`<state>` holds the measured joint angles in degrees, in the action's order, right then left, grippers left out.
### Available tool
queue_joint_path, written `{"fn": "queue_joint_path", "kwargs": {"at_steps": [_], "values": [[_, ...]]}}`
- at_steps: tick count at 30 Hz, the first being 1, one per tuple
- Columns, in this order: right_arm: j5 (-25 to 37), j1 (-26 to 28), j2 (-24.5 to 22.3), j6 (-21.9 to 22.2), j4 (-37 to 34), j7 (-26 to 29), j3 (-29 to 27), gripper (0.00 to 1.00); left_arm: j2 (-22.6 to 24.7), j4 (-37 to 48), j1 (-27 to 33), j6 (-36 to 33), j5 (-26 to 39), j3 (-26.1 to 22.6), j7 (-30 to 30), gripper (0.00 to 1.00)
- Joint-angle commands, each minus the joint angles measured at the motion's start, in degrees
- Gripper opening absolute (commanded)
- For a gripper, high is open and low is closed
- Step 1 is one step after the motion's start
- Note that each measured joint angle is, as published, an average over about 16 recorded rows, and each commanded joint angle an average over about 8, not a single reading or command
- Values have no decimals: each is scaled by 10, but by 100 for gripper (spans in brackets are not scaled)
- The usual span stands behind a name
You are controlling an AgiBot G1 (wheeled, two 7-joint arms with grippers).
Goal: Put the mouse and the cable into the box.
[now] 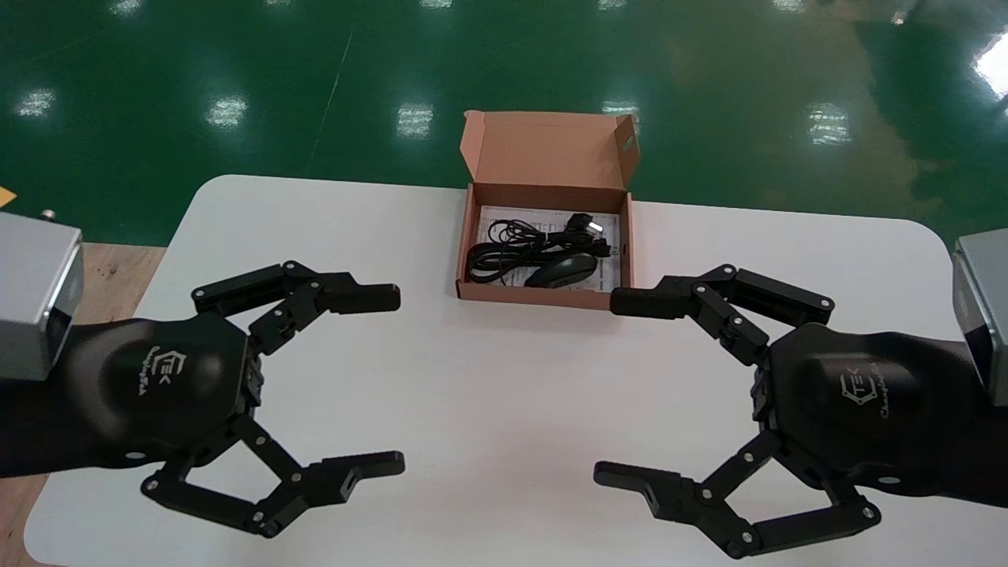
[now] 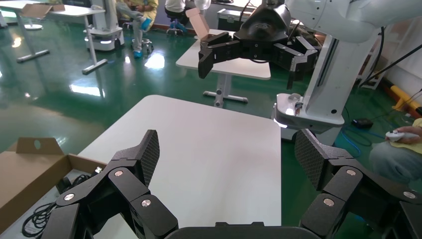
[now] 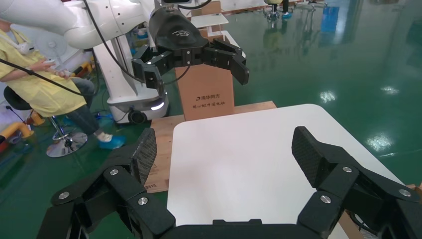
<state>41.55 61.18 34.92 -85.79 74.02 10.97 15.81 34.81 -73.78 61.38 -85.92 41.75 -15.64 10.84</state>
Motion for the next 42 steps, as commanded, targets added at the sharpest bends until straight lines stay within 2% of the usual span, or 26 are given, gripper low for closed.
{"fn": "queue_joint_path", "kwargs": {"at_steps": [1,42], "values": [[1,1,0,0,-1,0,0,100,0,0,0,1,0,-1,0,100],[3,4,1,1,-5,-3,2,100,2,2,2,2,1,-4,-1,100]]}}
